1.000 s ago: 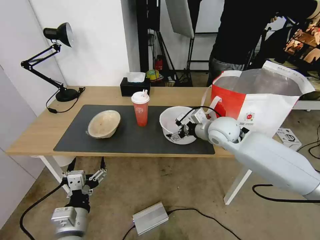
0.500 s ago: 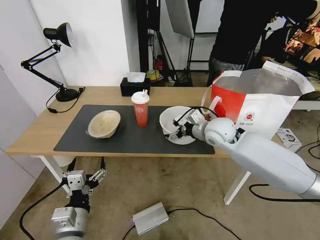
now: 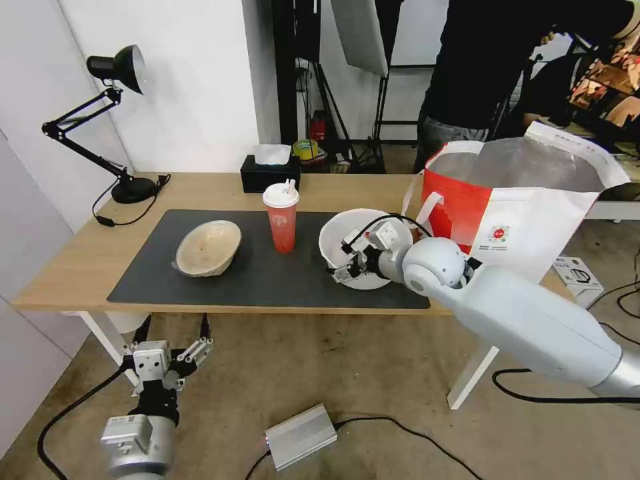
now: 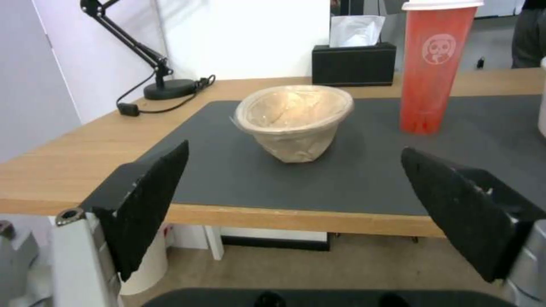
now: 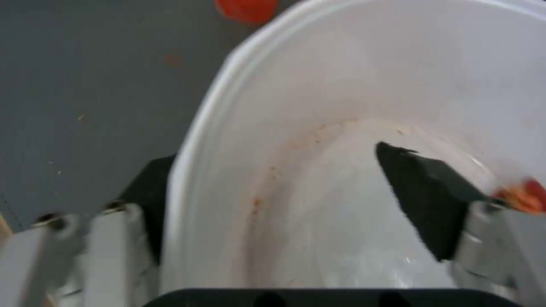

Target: Pick up the trash from the table and place it into the takeout bag.

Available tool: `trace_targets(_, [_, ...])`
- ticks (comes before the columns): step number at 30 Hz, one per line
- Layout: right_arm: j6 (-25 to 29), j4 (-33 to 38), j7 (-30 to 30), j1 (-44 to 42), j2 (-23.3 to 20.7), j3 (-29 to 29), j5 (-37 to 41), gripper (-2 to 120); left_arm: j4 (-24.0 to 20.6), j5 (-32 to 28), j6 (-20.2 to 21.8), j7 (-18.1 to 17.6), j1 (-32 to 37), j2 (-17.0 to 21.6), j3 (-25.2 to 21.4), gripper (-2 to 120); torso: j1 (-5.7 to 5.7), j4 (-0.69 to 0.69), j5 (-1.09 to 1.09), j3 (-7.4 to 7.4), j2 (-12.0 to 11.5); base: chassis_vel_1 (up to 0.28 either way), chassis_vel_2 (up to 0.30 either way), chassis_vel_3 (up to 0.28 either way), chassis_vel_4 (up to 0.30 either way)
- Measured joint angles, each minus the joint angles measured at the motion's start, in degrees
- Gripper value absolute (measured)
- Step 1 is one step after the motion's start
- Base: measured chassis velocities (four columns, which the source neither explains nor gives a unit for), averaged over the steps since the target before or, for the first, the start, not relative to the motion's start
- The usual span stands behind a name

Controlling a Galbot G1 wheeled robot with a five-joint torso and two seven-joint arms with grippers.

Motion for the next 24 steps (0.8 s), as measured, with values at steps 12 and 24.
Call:
trace_targets(12, [0.0, 0.9, 1.2, 0.4, -0.3, -0.1, 2.2, 32, -0.3, 0.0, 0.0, 0.0, 0.0, -0.1, 0.0, 100, 0.0, 0.0, 0.0, 0.0, 0.0, 0.0, 0.0, 0.0, 0.0])
trace_targets(24, [0.0, 1.1, 2.8, 0.4, -0.1, -0.2, 4.4, 0, -0.4, 0.0, -0.1, 0.0, 0.0, -0.1, 0.0, 100, 0.0, 0.0, 0.0, 0.0, 0.0, 0.0, 0.0, 0.0, 0.0])
